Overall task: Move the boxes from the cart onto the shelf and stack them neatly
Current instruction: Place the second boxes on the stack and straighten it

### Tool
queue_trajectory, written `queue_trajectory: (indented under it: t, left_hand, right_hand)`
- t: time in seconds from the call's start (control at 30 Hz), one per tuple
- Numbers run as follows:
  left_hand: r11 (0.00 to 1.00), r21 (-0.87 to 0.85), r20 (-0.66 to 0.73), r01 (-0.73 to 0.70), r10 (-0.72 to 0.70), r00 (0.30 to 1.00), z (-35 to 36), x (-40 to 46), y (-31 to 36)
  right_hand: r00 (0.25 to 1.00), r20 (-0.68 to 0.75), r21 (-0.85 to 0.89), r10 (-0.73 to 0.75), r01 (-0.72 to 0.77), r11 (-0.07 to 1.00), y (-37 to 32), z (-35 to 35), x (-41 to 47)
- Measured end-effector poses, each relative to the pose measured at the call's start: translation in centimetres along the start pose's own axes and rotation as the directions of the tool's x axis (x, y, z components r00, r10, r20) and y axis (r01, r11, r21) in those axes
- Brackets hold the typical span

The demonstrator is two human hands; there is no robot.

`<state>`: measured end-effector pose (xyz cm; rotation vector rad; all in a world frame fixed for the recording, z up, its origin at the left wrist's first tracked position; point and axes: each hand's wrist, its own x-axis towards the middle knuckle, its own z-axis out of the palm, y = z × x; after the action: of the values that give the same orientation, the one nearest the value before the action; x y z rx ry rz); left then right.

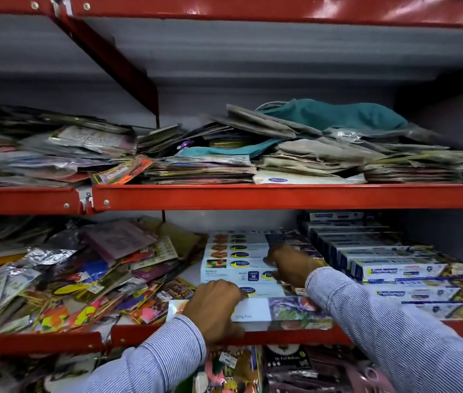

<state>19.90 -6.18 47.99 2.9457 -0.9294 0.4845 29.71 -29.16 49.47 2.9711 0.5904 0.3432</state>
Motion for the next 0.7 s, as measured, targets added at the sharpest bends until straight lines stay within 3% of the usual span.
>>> queue_trajectory:
  t: [0.27, 0.47, 0.7]
  left_hand:
    - [0.999, -0.039, -0.033, 0.020, -0.021, 0.999, 0.8, 3.1, -0.5]
    - [0.981, -0.191, -0.046, 0.034, -0.044, 0.998, 1.3, 6.2, -0.8]
    - [0.962, -0.260, -0.058, 0.088, -0.107, 0.993, 2.5, 8.3, -1.0]
  right_hand:
    - [0.995, 0.082, 0.204, 0.049, -0.065, 0.977, 1.1, -1.0, 0.9]
    - [0.982, 0.179, 0.235, 0.067, -0.108, 0.966, 2.1, -2.5, 0.5]
    - [0.987, 0.145, 0.318, 0.066, -0.109, 0.942, 1.8, -2.0, -1.8]
